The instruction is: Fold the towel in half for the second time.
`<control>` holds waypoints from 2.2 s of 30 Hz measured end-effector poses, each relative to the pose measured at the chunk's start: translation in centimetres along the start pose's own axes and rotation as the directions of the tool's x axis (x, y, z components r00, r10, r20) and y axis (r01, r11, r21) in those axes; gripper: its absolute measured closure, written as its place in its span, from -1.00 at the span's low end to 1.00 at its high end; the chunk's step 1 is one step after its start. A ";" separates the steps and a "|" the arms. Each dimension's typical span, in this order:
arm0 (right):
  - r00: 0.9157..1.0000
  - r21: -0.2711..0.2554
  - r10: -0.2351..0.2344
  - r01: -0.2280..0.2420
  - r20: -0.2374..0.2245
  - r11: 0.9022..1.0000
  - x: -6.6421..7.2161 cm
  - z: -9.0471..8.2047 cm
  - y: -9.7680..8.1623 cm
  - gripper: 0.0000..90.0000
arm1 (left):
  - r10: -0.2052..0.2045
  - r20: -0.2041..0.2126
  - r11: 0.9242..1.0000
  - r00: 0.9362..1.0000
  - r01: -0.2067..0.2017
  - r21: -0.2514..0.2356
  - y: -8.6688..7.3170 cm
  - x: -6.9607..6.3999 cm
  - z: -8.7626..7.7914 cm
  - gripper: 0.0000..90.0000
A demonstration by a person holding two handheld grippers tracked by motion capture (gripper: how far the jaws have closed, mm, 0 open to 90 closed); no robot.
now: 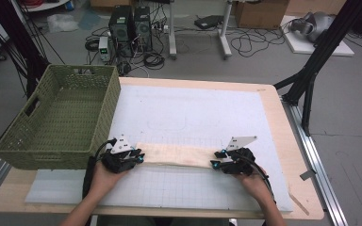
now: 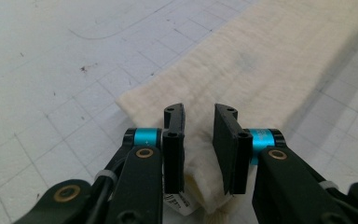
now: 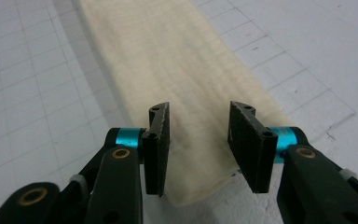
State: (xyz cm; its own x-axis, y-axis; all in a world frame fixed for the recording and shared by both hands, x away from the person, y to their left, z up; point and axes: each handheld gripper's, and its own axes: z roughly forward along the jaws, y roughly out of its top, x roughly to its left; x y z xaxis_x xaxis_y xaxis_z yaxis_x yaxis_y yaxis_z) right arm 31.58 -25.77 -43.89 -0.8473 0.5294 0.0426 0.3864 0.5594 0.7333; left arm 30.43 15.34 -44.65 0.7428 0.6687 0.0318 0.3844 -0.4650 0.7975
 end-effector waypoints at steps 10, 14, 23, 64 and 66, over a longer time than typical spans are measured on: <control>0.999 -0.010 -0.030 0.031 0.019 0.999 0.4 -0.1 -0.6 0.26 | 0.044 -0.026 0.999 0.999 -0.044 0.011 0.0 -0.3 0.0 0.67; 0.999 -0.014 -0.031 0.031 0.019 0.999 0.3 -0.1 -0.7 0.25 | 0.042 -0.025 0.999 0.999 -0.042 0.006 0.0 -0.3 0.0 0.67; 1.000 -0.090 0.000 -0.001 -0.017 0.996 0.9 -0.7 0.2 0.05 | 0.034 0.066 0.997 0.997 -0.029 -0.070 0.6 -0.8 -1.0 0.56; 0.988 -0.054 0.118 -0.113 0.097 0.992 -1.6 -0.7 -0.4 0.01 | -0.035 -0.035 0.999 0.999 0.035 -0.001 -0.6 0.4 -1.4 0.25; 0.987 -0.025 0.122 -0.120 0.107 0.992 -1.6 -0.4 -0.4 -0.01 | -0.045 -0.040 0.999 0.998 0.045 0.002 -0.7 0.4 -1.2 0.22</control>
State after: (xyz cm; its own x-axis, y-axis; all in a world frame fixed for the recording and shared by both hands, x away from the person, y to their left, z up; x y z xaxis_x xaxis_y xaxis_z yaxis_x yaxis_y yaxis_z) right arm 32.65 -27.07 -44.01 -0.7498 0.6590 0.0588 0.4760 0.4755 0.7398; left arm 29.79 16.66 -44.43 0.7025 0.7114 0.0201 0.4186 -0.4359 0.7967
